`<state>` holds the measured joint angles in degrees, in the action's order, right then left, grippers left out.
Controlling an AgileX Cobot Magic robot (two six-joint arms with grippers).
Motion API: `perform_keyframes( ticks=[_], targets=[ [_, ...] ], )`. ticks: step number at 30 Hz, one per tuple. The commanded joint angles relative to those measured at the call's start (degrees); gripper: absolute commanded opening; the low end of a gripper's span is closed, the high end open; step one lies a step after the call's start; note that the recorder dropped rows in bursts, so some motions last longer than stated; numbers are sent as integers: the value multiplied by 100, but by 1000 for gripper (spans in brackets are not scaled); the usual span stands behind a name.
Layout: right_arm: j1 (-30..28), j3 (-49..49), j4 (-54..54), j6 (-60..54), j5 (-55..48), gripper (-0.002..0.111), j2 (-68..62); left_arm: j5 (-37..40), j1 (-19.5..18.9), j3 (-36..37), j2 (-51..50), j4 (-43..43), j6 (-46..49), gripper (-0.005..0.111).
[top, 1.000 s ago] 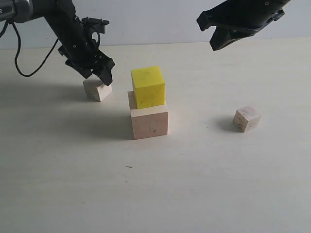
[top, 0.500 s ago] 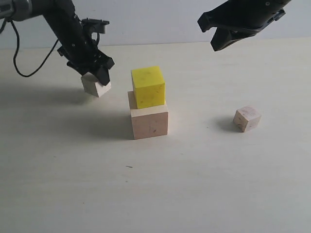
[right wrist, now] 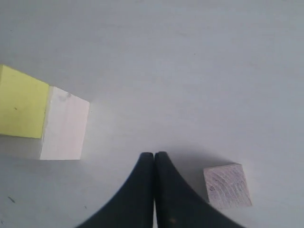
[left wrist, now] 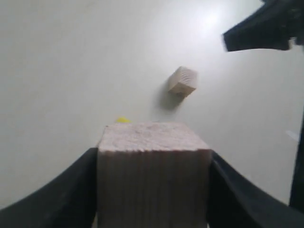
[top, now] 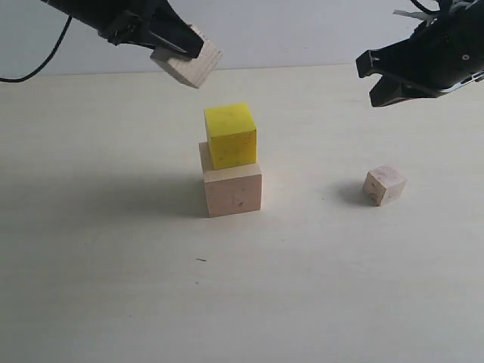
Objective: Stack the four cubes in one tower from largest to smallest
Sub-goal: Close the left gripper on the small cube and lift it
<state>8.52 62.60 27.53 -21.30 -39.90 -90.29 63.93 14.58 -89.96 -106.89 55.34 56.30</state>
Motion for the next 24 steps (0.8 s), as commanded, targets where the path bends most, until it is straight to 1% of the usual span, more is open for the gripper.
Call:
perform_keyframes(
  ticks=[1, 4, 7, 13, 18, 20, 21, 22, 23, 24],
  targets=[
    [-30, -48, 185, -277, 98, 0, 17, 536, -25, 659, 214, 1337, 1830, 0],
    [-30, -48, 199, -289, 86, 0, 17, 603, -104, 1160, 214, 2200, 3082, 0],
    [-30, -48, 210, -300, 72, 0, 17, 603, -153, 1528, 272, 2701, 3776, 0],
    [-30, -48, 221, -309, 62, 0, 17, 603, -137, 1864, 272, 2921, 4322, 0],
    [-18, -48, 304, -330, -3, 0, 17, 603, -137, 1860, 190, 3415, 4864, 0],
    [-18, -48, 574, -564, -108, 0, 17, 603, -137, 1860, 168, 3451, 4659, 0],
    [-18, -48, 766, -723, -170, 0, 17, 380, -137, 1860, 168, 3262, 4385, 0],
    [-18, -48, 947, -867, -210, 0, 17, -16, -95, 1830, 168, 3033, 3932, 0],
    [-18, -48, 1080, -993, -260, 0, 17, -435, -56, 1744, 168, 2682, 3463, 0],
    [-18, -48, 1189, -1085, -286, 0, 17, -892, 30, 1604, 168, 1925, 2659, 0]
  ],
)
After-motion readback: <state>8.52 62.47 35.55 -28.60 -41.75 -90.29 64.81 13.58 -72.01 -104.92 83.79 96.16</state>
